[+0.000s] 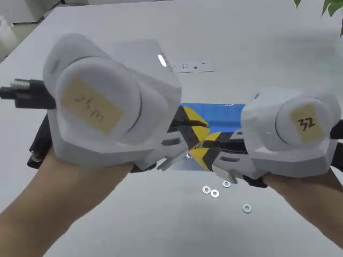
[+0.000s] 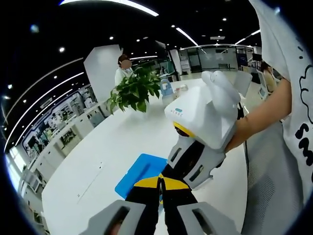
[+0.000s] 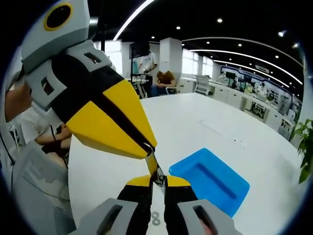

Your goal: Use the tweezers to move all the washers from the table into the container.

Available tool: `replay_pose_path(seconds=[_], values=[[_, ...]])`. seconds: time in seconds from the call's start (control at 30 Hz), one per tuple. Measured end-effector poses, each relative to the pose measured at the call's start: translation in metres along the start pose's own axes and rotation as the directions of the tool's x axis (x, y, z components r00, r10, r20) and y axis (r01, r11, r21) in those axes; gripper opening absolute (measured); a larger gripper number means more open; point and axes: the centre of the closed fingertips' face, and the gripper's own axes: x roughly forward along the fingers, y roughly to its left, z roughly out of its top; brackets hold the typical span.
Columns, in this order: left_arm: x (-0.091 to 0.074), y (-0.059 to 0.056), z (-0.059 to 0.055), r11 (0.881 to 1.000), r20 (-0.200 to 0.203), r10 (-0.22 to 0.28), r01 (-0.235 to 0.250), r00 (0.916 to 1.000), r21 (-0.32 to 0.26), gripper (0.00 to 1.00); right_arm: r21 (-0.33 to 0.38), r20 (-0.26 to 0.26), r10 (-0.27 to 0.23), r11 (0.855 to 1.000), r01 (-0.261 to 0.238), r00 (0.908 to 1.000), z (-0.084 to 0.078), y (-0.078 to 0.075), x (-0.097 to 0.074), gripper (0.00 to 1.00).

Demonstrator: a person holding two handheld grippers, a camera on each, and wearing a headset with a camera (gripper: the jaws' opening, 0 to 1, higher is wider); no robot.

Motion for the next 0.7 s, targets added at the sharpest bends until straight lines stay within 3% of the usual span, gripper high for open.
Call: replay_pose_path(seconds=[0.23,0.43,0.6,0.7], values=[[0.010,0.018,0.003,0.999,0.032,0.036,-0.036,0.9988,-0.008,0.00,-0.020,0.023,-0.063,0.998,0.064,0.9977,0.006,-0.024,0.007,0.04],[0.021,0.034,-0.005,0.998,0.031,0.054,-0.052,0.9981,-0.041,0.00,-0.008,0.017,-0.065,0.998,0.065,0.9978,0.004,-0.035,0.019,0.04],[0.018,0.030,-0.003,0.998,0.040,0.039,-0.036,0.9985,-0.055,0.00,-0.005,0.019,-0.050,0.999,0.051,0.9985,0.002,-0.030,0.013,0.04],[0.016,0.018,-0.003,0.998,0.034,0.003,-0.001,0.9994,-0.055,0.00,0.004,0.013,-0.035,0.999,0.035,0.9993,-0.004,-0.022,0.007,0.05]])
